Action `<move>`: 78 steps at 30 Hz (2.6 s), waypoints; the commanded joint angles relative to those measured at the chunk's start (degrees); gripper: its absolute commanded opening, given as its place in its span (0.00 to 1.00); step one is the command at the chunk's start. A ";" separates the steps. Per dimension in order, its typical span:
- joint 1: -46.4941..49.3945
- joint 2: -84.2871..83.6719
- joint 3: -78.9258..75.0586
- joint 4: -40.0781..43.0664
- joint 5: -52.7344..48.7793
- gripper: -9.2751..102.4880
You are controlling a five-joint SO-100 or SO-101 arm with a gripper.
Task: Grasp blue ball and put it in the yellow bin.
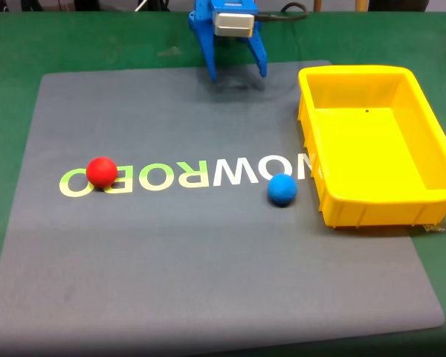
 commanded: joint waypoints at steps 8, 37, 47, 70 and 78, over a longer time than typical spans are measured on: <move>-1.85 -11.43 -11.87 -6.77 0.79 0.42; -3.87 -78.49 -51.33 -34.54 2.90 0.41; -6.33 -92.99 -59.68 -42.36 3.87 0.41; -9.23 -117.77 -80.07 -47.02 3.25 0.39; -10.55 -121.73 -82.88 -48.87 4.22 0.39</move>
